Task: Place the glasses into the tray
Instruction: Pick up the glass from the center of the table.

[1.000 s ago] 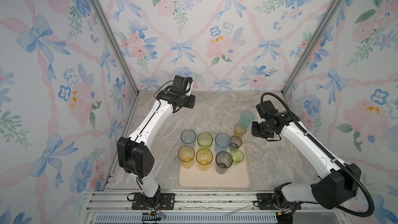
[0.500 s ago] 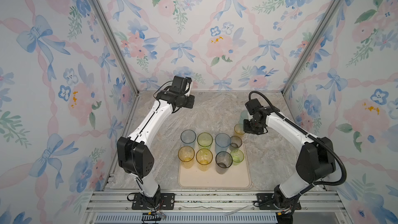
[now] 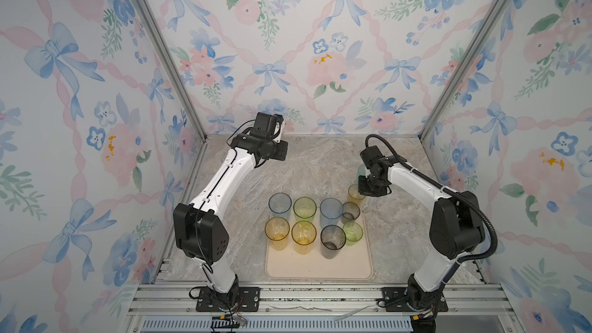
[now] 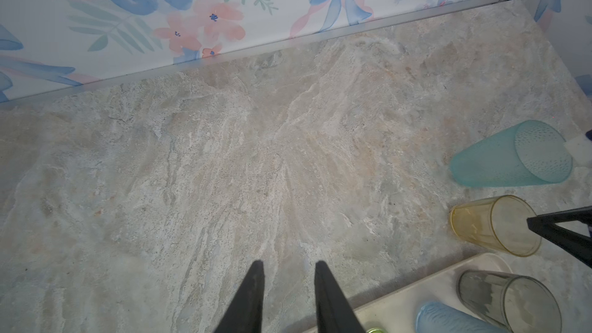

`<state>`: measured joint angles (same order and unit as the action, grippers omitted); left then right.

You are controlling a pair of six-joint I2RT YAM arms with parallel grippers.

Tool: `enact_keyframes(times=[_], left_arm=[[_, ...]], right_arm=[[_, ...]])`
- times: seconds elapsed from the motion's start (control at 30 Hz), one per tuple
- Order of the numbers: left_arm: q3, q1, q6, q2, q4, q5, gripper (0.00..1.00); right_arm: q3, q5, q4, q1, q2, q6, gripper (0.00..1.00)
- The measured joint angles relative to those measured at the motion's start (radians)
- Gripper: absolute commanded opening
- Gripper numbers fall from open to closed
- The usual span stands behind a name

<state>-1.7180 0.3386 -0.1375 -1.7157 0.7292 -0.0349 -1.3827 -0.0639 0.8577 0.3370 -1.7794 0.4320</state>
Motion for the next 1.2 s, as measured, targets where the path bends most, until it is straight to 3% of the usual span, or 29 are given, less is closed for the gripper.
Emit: enact_keyframes(times=[0.37,0.77,1.2], left_arm=[[-0.001,-0.002,0.003,0.000,0.000,0.000,0.30],[-0.001,-0.008,0.003,-0.002,0.000,-0.001,0.30],[-0.002,-0.008,0.003,-0.003,0.000,-0.005,0.29]], right_arm=[[-0.031,0.000,-0.009,-0.002,-0.051,-0.007,0.13],[-0.031,0.000,-0.010,-0.003,-0.065,-0.018,0.00],[-0.031,0.001,0.005,-0.002,-0.019,-0.022,0.00]])
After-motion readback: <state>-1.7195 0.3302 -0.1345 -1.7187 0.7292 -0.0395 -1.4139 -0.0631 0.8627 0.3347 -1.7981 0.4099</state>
